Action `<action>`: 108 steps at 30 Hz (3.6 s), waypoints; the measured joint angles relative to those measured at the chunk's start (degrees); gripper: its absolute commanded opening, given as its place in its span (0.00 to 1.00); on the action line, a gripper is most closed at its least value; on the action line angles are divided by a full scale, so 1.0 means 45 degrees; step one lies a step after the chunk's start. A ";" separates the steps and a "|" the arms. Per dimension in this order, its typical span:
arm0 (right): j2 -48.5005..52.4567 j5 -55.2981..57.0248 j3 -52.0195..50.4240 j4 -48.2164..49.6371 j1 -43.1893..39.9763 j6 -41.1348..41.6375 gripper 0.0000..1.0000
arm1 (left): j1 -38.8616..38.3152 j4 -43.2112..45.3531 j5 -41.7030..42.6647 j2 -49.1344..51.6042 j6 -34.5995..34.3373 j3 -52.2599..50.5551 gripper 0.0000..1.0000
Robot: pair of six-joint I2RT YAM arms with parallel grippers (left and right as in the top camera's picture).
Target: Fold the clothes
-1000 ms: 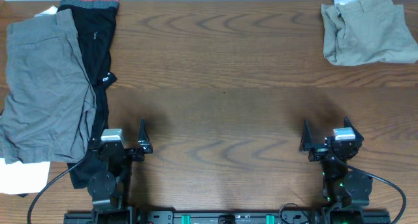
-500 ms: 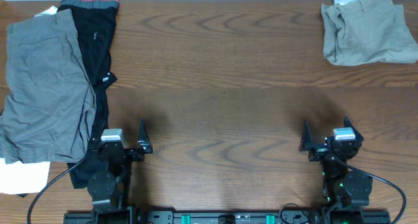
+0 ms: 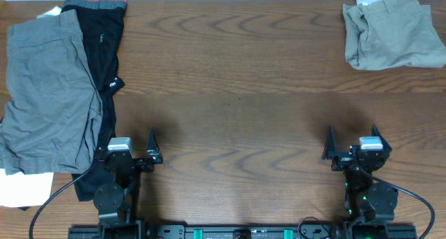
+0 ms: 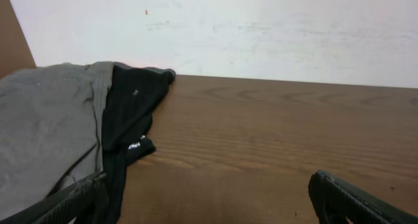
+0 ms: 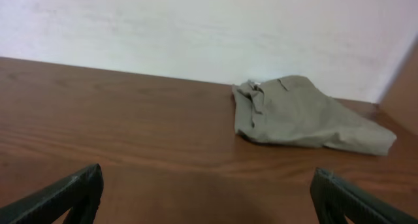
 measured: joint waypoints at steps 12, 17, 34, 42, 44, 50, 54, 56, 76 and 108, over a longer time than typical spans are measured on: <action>0.0068 -0.0612 0.0063 -0.0151 0.0000 0.0238 0.99 | 0.0000 -0.0155 0.1064 0.0500 -0.0078 0.0223 0.98; 0.1049 -0.0831 0.1268 -0.0165 0.0000 0.0243 0.99 | 0.0000 -0.0840 0.1151 0.2764 -0.0087 0.1987 0.98; 1.1511 -0.3118 0.9219 -0.0146 0.0000 0.0272 0.99 | 0.0000 -0.6523 0.0928 1.3498 -0.0087 1.2551 0.98; 1.6791 -0.5226 1.4795 -0.5265 0.0005 0.0291 0.99 | 0.0015 -1.1672 -0.0015 1.7277 -0.0053 1.8258 0.98; 1.7928 -0.5639 1.6344 -0.7023 0.0005 0.0136 0.99 | 0.0039 -1.2444 0.0107 1.8146 0.0233 1.9467 0.98; 2.0215 -0.6577 1.9254 -0.9029 0.0005 -0.0330 0.99 | 0.0068 -1.1725 0.1112 1.9370 0.1219 2.0337 0.98; 2.0652 -0.6839 1.9443 -0.8830 0.0005 -0.0194 0.99 | 0.0597 -1.0161 0.1457 2.0123 0.1166 2.0361 0.98; 2.0750 -0.6883 1.9448 -0.8830 0.0010 -0.0180 0.99 | 0.1161 -0.9384 0.1535 2.0546 0.0874 2.0376 1.00; 2.1517 -0.6348 1.9458 -0.9996 0.0189 -0.0563 0.73 | 0.3687 -0.5353 -0.0636 2.6010 -0.0393 2.0390 0.82; 2.1517 -0.6067 1.9458 -0.9690 0.0189 -0.0525 0.55 | 0.4206 -0.5037 -0.1331 2.7695 -0.1462 2.0390 0.06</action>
